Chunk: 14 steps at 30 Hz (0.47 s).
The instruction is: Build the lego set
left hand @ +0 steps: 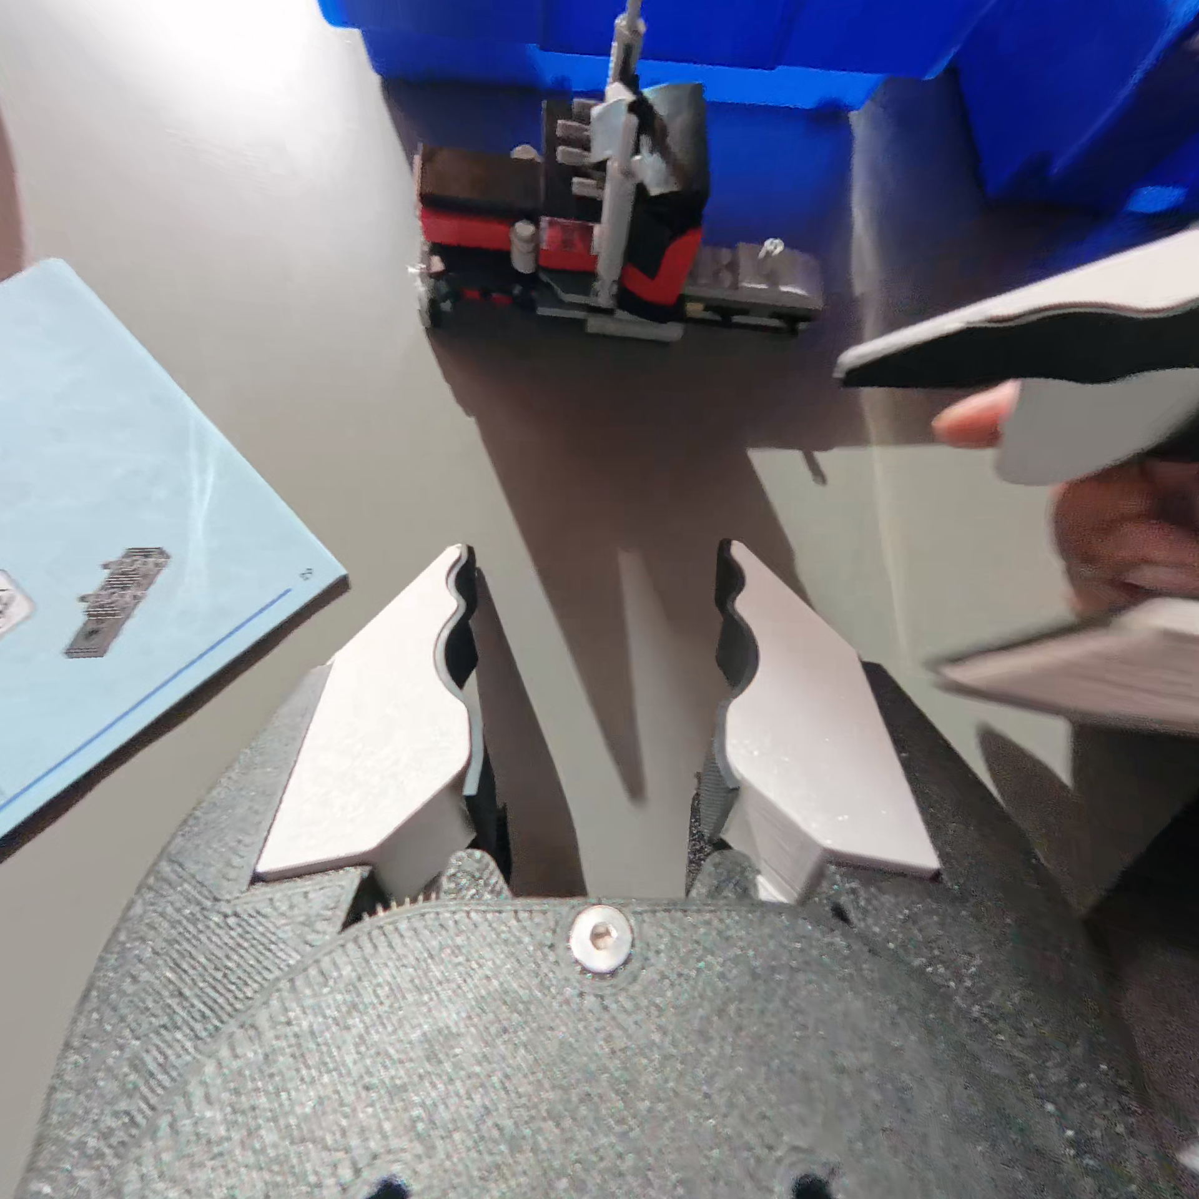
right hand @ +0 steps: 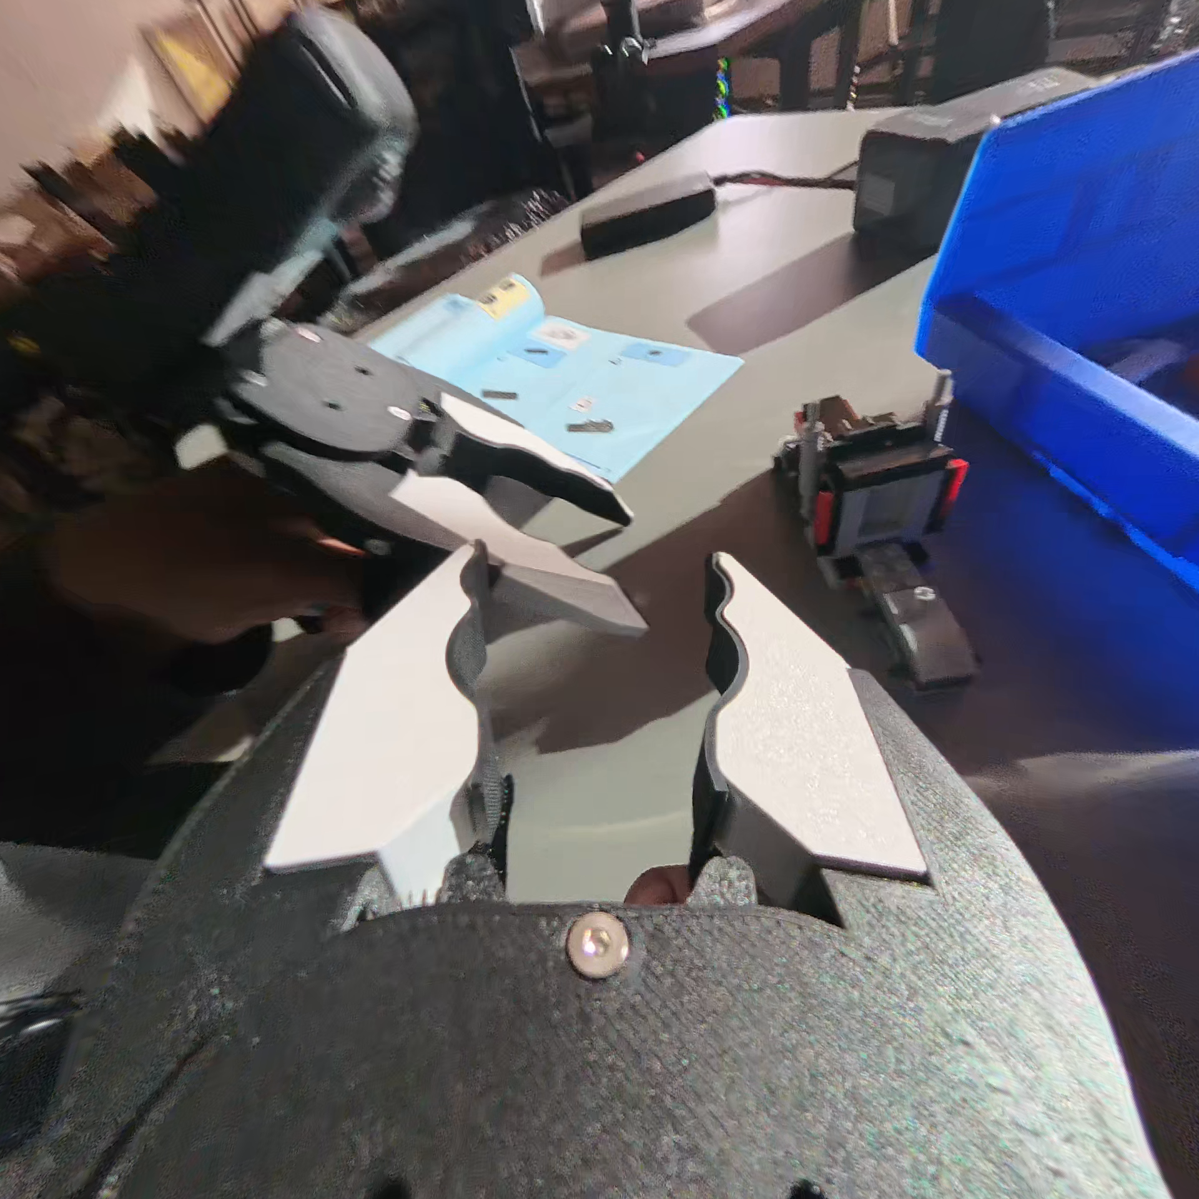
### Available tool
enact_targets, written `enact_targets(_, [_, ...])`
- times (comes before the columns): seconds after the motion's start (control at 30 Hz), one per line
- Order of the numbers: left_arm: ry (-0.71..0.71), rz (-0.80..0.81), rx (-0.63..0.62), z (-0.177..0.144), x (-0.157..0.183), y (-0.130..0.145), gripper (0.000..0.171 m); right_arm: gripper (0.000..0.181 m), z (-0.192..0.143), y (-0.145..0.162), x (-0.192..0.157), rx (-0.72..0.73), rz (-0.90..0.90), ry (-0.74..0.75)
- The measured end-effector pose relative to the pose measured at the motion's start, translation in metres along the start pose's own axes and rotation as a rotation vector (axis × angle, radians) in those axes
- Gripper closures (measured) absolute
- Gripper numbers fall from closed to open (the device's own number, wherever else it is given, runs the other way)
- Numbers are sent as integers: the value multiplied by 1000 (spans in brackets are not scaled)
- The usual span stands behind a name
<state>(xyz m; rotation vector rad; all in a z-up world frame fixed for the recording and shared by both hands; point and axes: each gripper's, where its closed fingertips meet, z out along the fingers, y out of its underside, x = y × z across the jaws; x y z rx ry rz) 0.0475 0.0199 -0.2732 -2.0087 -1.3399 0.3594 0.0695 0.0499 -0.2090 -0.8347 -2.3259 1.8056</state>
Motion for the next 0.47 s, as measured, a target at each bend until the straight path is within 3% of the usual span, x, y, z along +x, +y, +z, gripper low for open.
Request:
enact_targets(0.23, [-301, 141, -49, -1, -35, -5, 68, 100, -11, -36, -57, 124, 114, -156])
enact_targets(0.47, [-464, 252, -42, -3, -38, -18, 63, 92, -3, -61, -78, 139, 142, -155])
